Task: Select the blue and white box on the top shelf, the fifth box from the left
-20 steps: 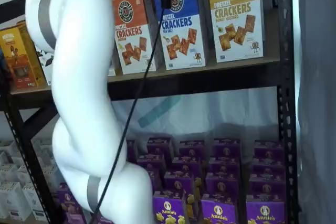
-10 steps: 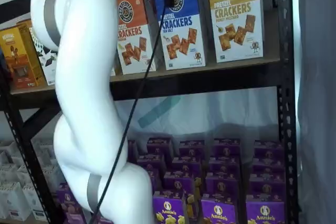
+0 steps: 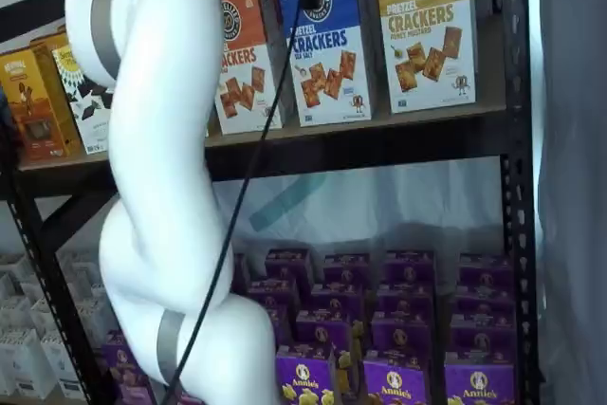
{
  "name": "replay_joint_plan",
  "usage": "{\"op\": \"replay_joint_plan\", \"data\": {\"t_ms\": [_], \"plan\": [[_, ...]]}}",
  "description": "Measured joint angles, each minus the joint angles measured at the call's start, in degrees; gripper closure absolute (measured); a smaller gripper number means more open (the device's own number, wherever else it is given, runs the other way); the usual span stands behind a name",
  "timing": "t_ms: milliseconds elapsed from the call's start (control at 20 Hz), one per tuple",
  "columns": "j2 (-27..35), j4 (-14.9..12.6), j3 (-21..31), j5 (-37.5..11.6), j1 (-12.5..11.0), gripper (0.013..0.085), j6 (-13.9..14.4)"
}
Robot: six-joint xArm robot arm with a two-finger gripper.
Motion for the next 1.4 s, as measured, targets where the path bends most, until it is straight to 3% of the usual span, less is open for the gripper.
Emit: {"op": "replay_joint_plan", "data": {"t_ms": [250,450,1150,1200,1400], "plan": [[0.3,-0.2,-0.5,0.4,0.3,0.013,0.3],[0.3,-0.2,-0.7,0.7,0.5,0.025,0.5],[-0.3,-0.3,-0.4,0.5,0.8,0.025,0.8],[-0.3,-0.3,-0.4,0.5,0.8,0.029,0.8],[-0.1,-0.1,-0.9,1.2,0.6,0.029,0.8]]}}
